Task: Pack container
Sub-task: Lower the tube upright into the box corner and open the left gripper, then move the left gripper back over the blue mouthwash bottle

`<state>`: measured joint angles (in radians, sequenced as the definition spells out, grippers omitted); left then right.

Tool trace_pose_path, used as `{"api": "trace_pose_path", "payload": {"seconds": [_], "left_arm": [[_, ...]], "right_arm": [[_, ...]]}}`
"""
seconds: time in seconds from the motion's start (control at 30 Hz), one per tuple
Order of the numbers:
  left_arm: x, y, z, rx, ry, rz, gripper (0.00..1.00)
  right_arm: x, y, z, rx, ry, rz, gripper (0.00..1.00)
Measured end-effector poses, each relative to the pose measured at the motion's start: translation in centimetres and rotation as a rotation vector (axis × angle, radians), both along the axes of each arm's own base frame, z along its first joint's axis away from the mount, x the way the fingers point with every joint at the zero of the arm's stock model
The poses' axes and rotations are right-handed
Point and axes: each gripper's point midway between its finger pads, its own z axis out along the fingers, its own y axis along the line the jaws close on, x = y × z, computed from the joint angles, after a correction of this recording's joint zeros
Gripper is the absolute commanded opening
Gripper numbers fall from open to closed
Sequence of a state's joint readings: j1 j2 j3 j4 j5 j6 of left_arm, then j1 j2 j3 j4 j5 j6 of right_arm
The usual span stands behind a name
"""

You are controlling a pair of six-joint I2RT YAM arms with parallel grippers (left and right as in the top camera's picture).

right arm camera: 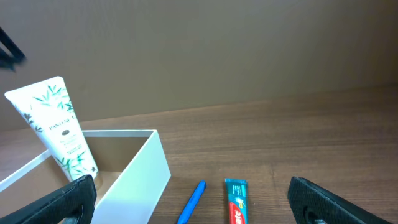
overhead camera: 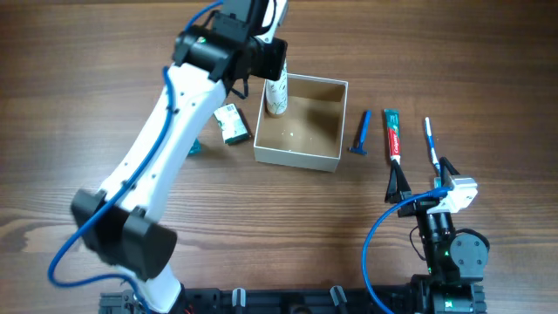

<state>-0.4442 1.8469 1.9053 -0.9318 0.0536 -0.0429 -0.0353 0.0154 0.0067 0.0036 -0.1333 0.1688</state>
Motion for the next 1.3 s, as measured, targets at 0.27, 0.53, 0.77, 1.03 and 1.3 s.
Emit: {"api": "trace_pose_path", "payload": {"seconds": [0.27,0.53,0.77,1.03,1.3], "left_arm": [[-1.8,3.6,7.8,-0.032,-0.17,0.074,0.71],[-5.6,12.4,10.1,0.034,-0.137,0.25,1.0],[-10.4,15.3,8.3,0.105,0.021,0.289,1.0],[-12.2,15.7,6.8,0.142,0.119,0.285,1.0],[-10.7,18.4,6.5,0.279,0.079,0.384,1.0]], "right_arm": [[0.0,0.0,0.0,0.0,0.0,0.0,1.0],[0.0,0.0,0.0,0.0,0.0,0.0,1.0],[0.0,0.0,0.0,0.0,0.0,0.0,1.0],[0.0,0.0,0.0,0.0,0.0,0.0,1.0],[0.0,0.0,0.0,0.0,0.0,0.0,1.0]]}}
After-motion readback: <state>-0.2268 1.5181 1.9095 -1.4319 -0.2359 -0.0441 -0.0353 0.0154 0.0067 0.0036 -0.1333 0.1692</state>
